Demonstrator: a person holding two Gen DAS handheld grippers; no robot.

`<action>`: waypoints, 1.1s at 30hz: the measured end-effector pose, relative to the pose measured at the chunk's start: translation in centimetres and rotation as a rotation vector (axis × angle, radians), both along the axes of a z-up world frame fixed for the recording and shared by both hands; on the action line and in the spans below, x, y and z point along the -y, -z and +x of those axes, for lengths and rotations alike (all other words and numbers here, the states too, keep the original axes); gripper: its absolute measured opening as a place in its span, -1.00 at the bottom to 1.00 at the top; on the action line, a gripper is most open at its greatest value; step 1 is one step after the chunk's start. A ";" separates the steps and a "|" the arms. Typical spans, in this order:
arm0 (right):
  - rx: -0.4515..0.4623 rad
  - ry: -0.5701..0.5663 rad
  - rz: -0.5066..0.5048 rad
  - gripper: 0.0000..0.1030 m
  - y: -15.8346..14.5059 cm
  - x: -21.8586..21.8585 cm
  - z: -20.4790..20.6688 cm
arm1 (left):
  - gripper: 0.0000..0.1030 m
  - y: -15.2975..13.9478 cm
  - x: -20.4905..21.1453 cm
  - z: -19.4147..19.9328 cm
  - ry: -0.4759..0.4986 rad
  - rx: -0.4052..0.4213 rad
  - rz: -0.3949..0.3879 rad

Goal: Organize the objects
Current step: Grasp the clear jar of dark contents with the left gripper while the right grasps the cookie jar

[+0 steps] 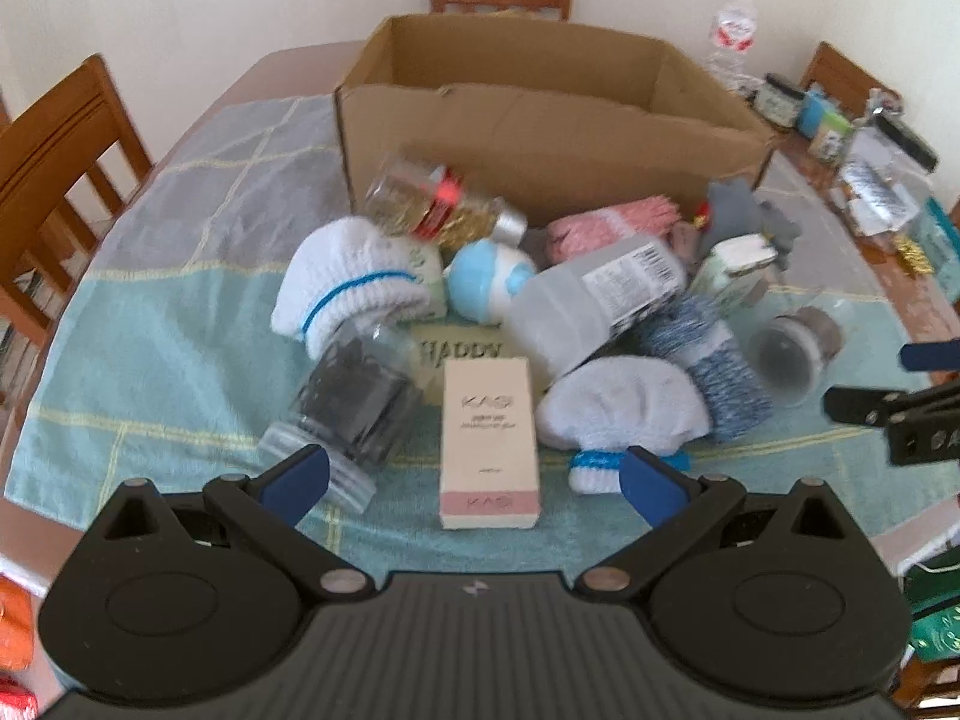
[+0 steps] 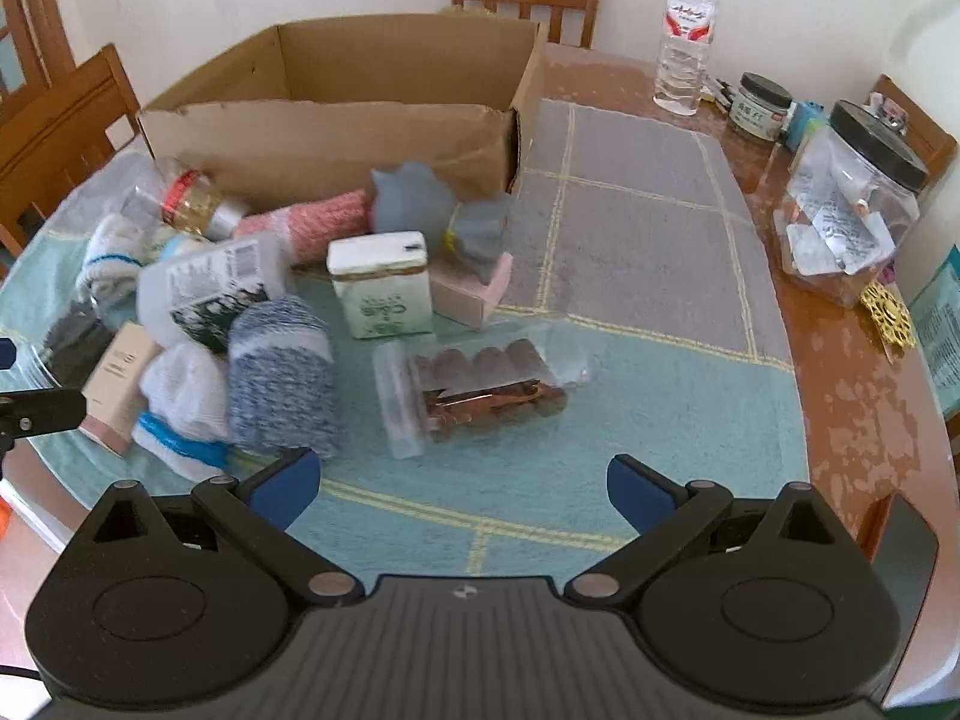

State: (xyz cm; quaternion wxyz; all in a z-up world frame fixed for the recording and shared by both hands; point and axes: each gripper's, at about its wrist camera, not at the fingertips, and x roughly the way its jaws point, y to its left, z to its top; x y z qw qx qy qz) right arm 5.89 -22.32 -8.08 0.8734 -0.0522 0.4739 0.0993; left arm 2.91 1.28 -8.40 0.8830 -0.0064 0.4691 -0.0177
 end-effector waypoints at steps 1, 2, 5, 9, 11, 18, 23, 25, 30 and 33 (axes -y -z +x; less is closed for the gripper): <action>0.001 -0.008 -0.007 1.00 0.2 0.1 0.3 | 0.98 0.2 0.0 0.0 -0.013 0.002 0.015; 0.003 -0.016 -0.011 1.00 0.3 0.2 0.6 | 0.98 0.4 0.1 -0.1 -0.019 0.008 0.033; 0.010 -0.039 -0.012 1.00 0.5 0.6 1.6 | 0.98 0.8 0.5 -0.3 -0.034 0.008 0.074; 0.014 -0.060 -0.002 1.00 0.7 1.1 2.9 | 0.98 0.9 0.5 -0.3 -0.084 0.009 0.102; 0.014 -0.073 0.007 1.00 0.8 1.4 3.5 | 0.98 0.8 0.4 -0.2 -0.122 0.014 0.113; -0.002 -0.113 0.064 1.00 1.0 2.0 5.2 | 0.98 1.5 -0.8 0.4 -0.244 -0.026 0.066; -0.028 -0.130 0.103 1.00 1.0 2.2 5.8 | 0.98 1.0 -1.2 1.2 -0.312 -0.028 0.004; -0.036 -0.146 0.118 1.00 1.0 2.2 5.9 | 0.98 0.8 -1.5 1.8 -0.346 -0.030 -0.025; -0.037 -0.169 0.118 1.00 0.9 1.7 6.3 | 0.98 1.0 -2.7 3.7 -0.453 -0.042 -0.089; -0.040 -0.172 0.116 1.00 0.9 1.6 6.6 | 0.98 1.2 -3.4 4.5 -0.499 -0.039 -0.111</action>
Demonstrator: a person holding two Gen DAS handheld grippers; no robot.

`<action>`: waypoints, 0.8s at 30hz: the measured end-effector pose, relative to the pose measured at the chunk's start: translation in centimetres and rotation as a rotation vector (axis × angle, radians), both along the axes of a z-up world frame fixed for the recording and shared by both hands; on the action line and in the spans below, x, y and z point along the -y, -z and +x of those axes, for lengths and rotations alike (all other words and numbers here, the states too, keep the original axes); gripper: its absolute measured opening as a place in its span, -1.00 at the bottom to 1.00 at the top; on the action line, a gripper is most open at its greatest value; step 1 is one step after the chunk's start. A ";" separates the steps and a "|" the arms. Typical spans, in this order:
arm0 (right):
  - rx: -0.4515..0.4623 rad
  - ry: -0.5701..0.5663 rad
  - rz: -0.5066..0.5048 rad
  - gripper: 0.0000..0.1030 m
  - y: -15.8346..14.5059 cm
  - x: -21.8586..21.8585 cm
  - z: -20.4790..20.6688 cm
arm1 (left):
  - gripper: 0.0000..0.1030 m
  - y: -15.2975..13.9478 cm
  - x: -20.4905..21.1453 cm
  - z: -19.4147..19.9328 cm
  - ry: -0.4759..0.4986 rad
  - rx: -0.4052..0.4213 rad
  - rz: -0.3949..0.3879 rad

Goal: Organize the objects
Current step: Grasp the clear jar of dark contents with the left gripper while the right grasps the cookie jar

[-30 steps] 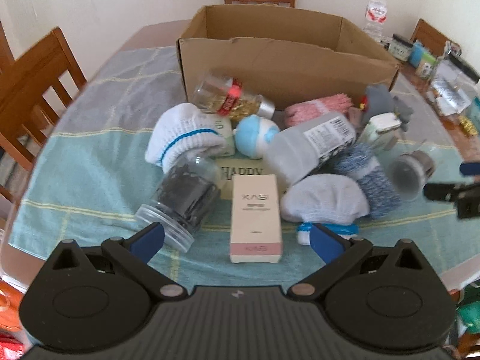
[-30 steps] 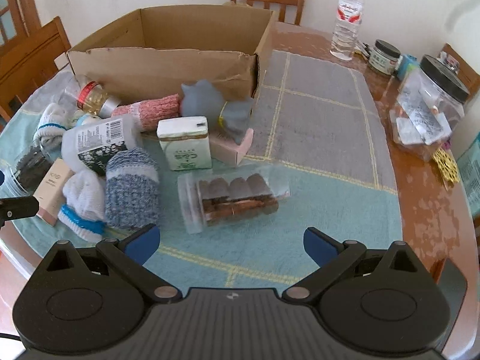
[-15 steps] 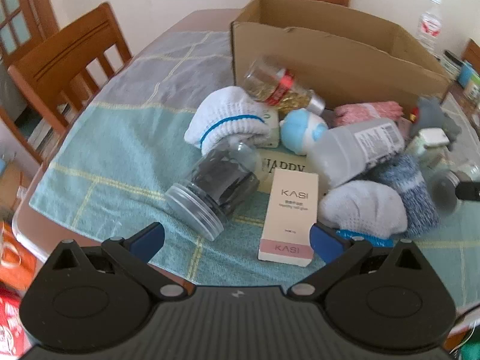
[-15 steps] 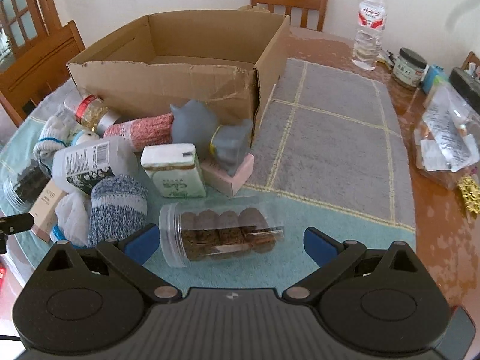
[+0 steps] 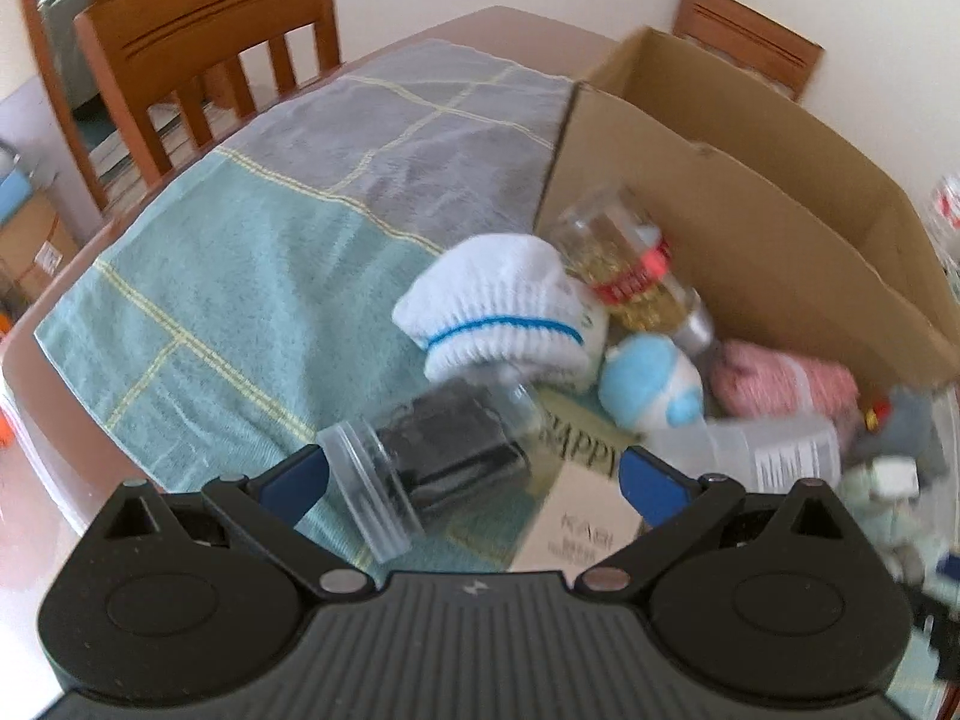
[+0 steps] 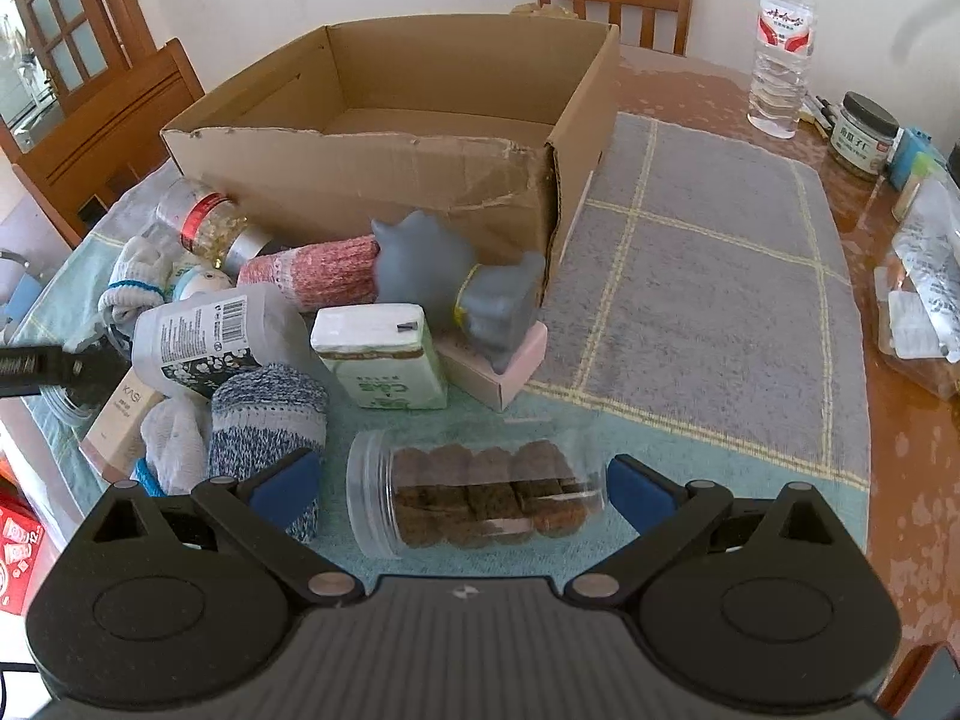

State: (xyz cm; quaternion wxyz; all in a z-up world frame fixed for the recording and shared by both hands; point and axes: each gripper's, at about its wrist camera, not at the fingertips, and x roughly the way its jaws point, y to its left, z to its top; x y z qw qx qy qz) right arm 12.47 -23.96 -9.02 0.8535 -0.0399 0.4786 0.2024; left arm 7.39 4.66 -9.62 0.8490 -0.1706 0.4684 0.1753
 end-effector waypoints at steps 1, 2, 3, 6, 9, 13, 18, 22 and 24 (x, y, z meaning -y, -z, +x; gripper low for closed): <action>-0.004 0.001 -0.002 1.00 0.0 0.0 0.1 | 0.98 0.1 -0.2 0.2 -0.012 0.001 -0.002; -0.010 0.001 -0.001 1.00 0.1 0.0 0.2 | 0.98 0.3 -0.5 0.5 -0.021 0.001 -0.001; -0.013 -0.001 0.001 1.00 0.1 0.0 0.2 | 0.98 0.5 -0.7 0.8 -0.028 -0.004 0.000; -0.019 -0.005 0.000 1.00 0.3 -0.1 0.3 | 0.98 0.9 -1.1 1.4 -0.038 -0.012 0.005; -0.022 -0.010 -0.005 1.00 0.4 -0.1 0.4 | 0.98 1.1 -1.1 1.4 -0.035 -0.020 0.035; -0.029 -0.007 -0.019 1.00 0.7 -0.3 0.7 | 0.98 1.3 -1.2 1.0 -0.020 -0.035 0.077; -0.035 -0.006 -0.044 1.00 1.0 -0.6 0.8 | 0.97 1.3 -1.7 0.8 -0.005 -0.040 0.094; -0.035 0.009 -0.083 1.00 1.4 -1.2 1.0 | 0.92 1.3 -1.8 0.9 0.008 -0.039 0.091; -0.039 0.019 -0.096 1.00 1.5 -1.4 1.1 | 0.89 1.3 -1.7 1.1 0.018 -0.038 0.087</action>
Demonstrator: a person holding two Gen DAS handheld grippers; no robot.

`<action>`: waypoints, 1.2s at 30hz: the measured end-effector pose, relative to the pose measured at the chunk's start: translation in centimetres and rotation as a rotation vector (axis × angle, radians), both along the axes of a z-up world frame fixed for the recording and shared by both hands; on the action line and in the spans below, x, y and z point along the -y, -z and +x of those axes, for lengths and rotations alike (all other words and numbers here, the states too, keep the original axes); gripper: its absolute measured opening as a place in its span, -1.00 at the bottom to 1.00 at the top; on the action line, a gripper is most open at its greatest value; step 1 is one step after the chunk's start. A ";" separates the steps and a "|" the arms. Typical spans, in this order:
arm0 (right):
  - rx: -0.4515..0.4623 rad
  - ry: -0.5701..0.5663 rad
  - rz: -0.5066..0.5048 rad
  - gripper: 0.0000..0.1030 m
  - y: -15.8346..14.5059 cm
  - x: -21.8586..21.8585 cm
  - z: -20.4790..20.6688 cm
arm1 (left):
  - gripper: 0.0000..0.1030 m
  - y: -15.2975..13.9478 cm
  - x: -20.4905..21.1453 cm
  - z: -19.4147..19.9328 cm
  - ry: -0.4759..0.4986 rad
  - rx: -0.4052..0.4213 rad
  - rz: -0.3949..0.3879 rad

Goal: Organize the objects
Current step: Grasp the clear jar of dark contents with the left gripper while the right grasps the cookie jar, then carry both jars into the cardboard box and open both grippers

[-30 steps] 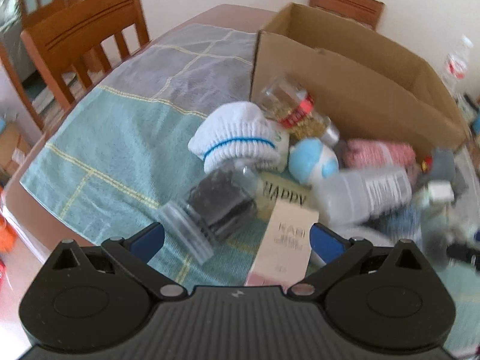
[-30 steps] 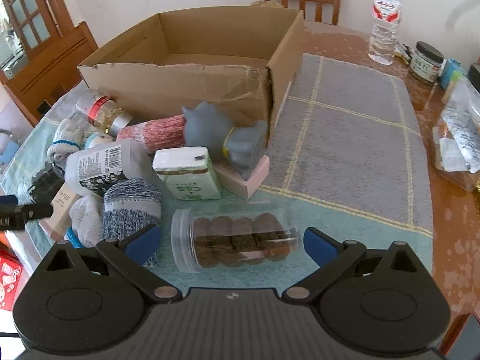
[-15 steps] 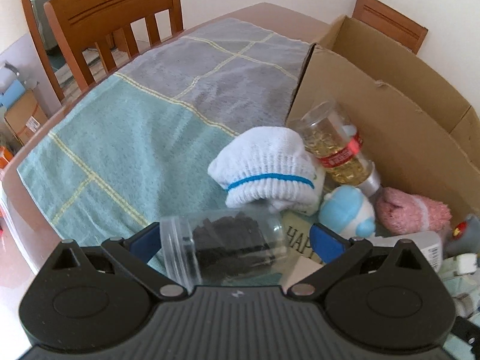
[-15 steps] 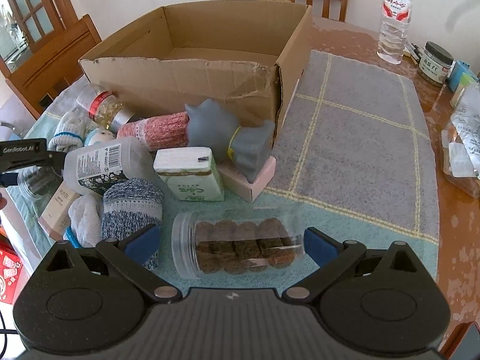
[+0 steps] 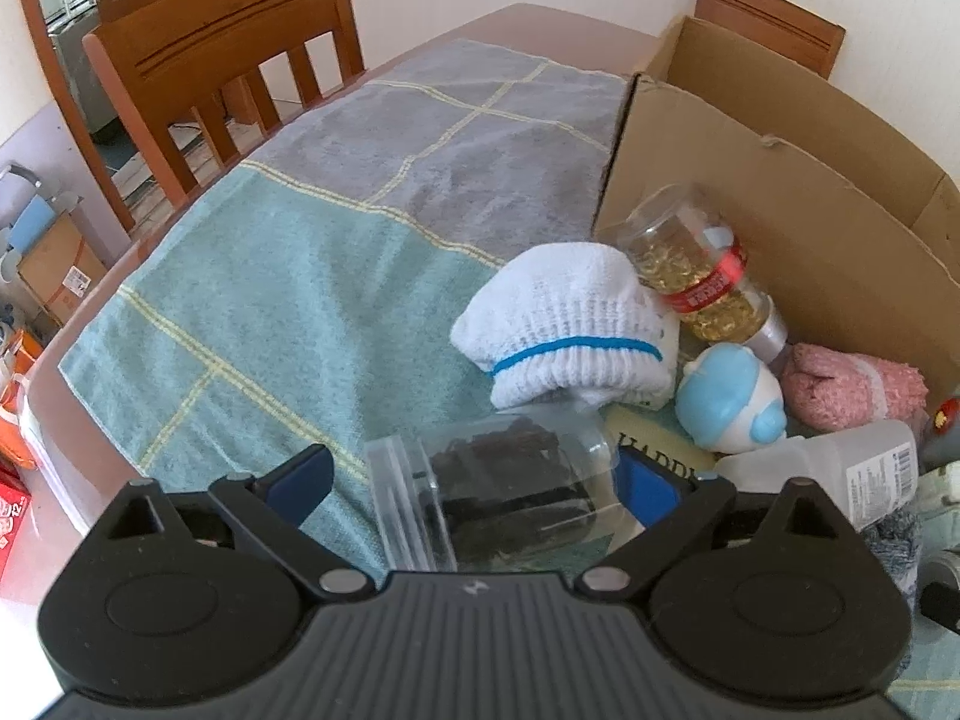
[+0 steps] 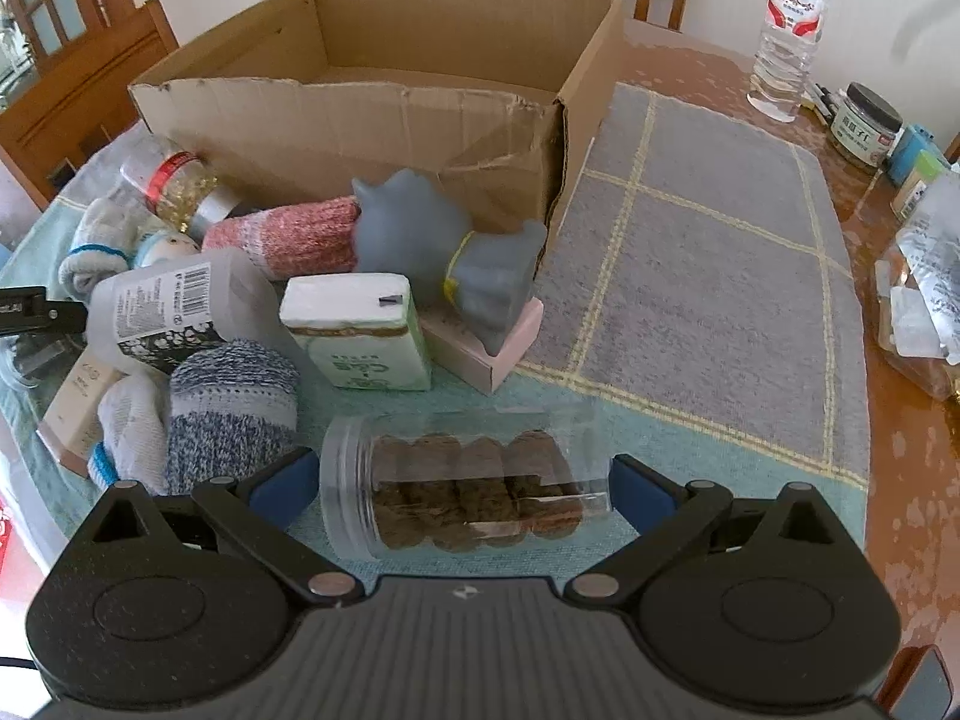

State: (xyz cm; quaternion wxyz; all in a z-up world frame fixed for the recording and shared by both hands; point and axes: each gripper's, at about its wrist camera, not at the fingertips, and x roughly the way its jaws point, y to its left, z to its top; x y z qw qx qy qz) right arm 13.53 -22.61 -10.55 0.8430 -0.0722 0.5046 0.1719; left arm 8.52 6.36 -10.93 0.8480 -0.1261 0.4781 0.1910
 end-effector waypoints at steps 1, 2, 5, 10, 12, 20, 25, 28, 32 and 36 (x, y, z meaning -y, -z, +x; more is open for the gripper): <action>0.001 0.006 -0.008 1.00 0.1 -0.1 0.0 | 0.88 0.1 0.1 0.0 0.004 0.000 0.003; 0.003 0.017 -0.013 1.00 0.1 -0.2 0.0 | 0.85 0.2 0.2 0.1 0.006 -0.005 0.004; 0.000 0.026 -0.035 0.96 0.3 -0.6 -0.1 | 0.72 0.3 0.1 0.0 0.009 -0.010 -0.024; -0.008 0.039 -0.071 0.86 0.2 -1.0 -0.2 | 0.68 0.1 -0.4 -0.1 0.024 -0.004 -0.047; -0.009 0.043 -0.078 0.86 0.0 -1.1 -0.3 | 0.66 -0.1 -0.5 -0.2 0.039 -0.004 -0.050; -0.010 0.032 -0.101 0.86 -1.0 -1.0 -0.4 | 0.63 -1.0 -0.8 -0.3 0.156 -0.028 -0.046; -0.003 0.018 -0.106 0.86 -2.2 -0.8 -0.2 | 0.63 -1.6 -1.0 -0.5 0.215 -0.036 -0.029; 0.005 0.005 -0.120 0.86 -2.7 -0.9 -0.2 | 0.63 -2.5 -1.1 -0.6 0.244 -0.037 -0.033; 0.005 -0.012 -0.115 0.86 -3.6 -1.1 -0.3 | 0.63 -4.3 -0.7 -0.5 0.297 -0.021 -0.023; 0.021 -0.038 -0.102 0.86 -5.2 -1.4 -0.3 | 0.63 -6.9 -0.2 0.5 0.365 0.013 -0.006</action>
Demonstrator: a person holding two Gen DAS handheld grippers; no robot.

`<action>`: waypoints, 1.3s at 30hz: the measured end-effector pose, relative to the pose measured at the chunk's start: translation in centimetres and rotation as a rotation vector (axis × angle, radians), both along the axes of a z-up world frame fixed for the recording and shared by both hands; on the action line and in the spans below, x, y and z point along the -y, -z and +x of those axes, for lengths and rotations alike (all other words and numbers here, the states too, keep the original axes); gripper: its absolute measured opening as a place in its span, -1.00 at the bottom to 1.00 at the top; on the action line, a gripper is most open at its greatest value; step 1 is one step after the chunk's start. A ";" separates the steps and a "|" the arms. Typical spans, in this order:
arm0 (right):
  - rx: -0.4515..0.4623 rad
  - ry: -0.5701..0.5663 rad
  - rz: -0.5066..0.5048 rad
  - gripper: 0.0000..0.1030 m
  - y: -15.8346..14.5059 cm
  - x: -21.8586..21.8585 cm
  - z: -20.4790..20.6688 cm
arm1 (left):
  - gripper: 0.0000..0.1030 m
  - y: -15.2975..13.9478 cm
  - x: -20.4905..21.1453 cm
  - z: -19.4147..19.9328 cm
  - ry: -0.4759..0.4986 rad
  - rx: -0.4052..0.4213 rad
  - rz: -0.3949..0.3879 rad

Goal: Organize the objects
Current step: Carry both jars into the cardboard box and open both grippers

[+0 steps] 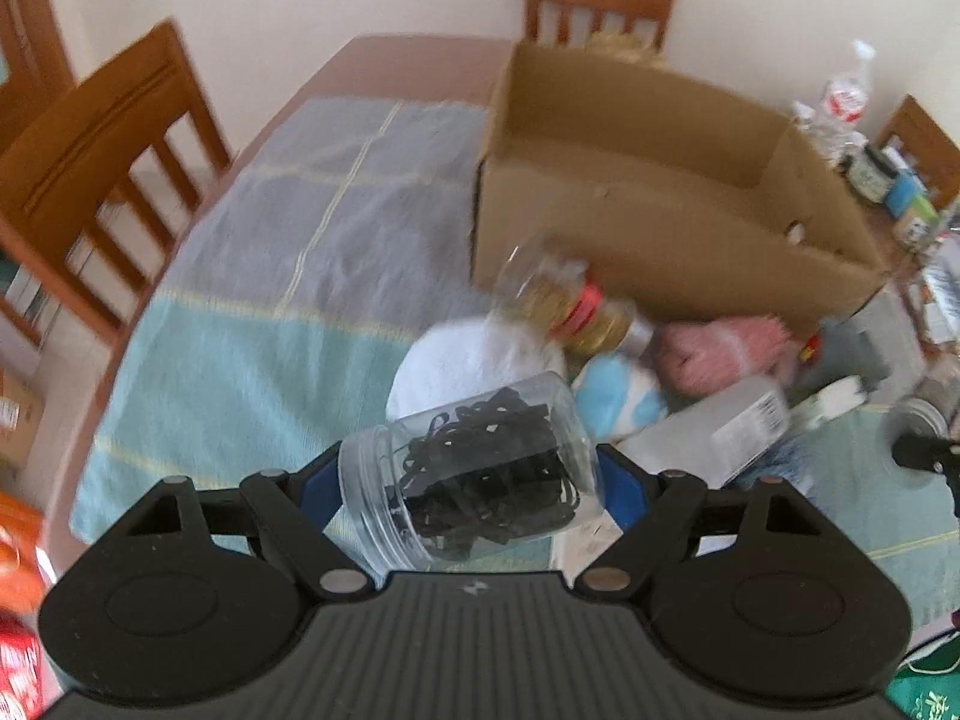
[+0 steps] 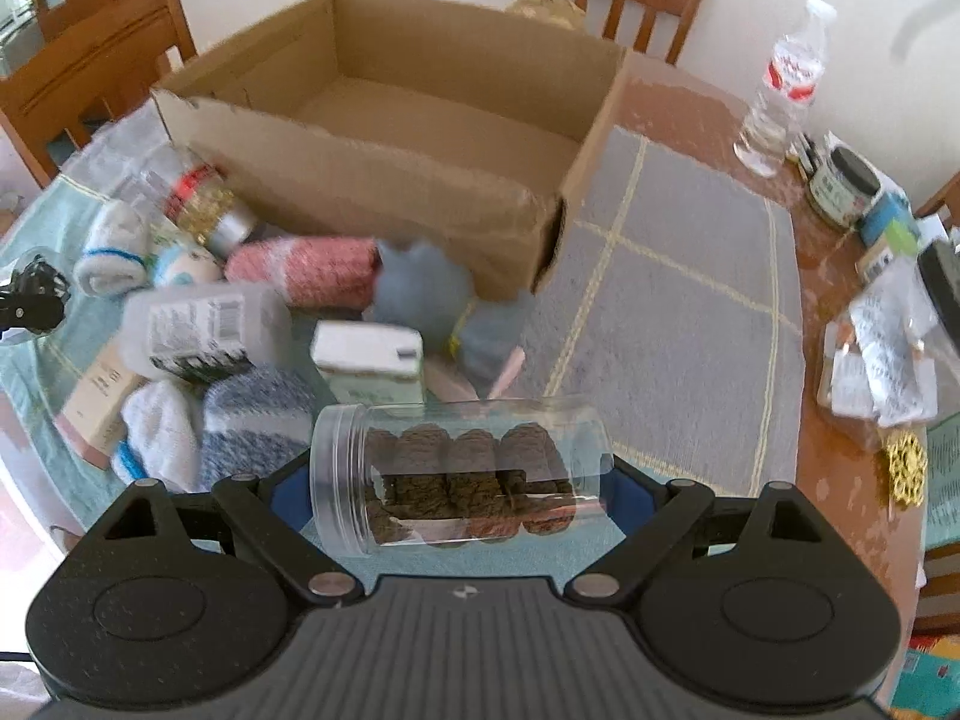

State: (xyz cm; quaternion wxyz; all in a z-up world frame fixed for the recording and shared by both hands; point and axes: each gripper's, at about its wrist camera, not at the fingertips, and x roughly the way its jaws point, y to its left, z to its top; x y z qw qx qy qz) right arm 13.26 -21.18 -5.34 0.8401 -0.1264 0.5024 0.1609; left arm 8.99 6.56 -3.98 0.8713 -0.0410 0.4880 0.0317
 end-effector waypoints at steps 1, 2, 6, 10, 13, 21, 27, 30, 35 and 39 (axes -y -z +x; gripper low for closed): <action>0.008 -0.006 0.005 0.86 -0.6 -0.1 0.1 | 0.63 -0.7 0.2 0.4 0.017 0.015 0.006; 0.017 -0.012 0.011 0.86 -1.2 -0.1 0.3 | 0.63 -1.5 0.5 0.9 0.035 0.036 0.016; 0.064 -0.028 0.044 0.86 -3.7 -0.5 1.5 | 0.63 -4.1 1.5 3.0 0.093 0.113 0.039; 0.105 -0.023 0.087 0.86 -5.7 -1.1 3.4 | 0.63 -5.7 2.8 6.1 0.139 0.166 0.030; 0.150 -0.027 0.109 0.86 -6.9 -2.0 5.0 | 0.63 -5.8 3.6 9.0 0.164 0.187 0.022; 0.182 -0.031 0.114 0.86 -7.1 -4.4 10.1 | 0.65 -4.6 5.4 14.0 0.177 0.180 0.015; 0.197 -0.037 0.105 1.00 -6.5 -5.2 11.3 | 0.92 -4.7 5.8 14.3 0.192 0.194 0.031; 0.201 -0.044 0.107 1.00 -6.6 -5.0 10.9 | 0.93 -5.0 5.5 14.3 0.186 0.194 0.028; 0.213 -0.045 0.087 1.00 -6.8 -4.8 10.3 | 0.94 -5.6 5.3 13.4 0.187 0.199 0.038; 0.223 -0.056 0.085 1.00 -7.1 -4.8 9.1 | 0.95 -5.7 5.4 12.1 0.199 0.198 0.060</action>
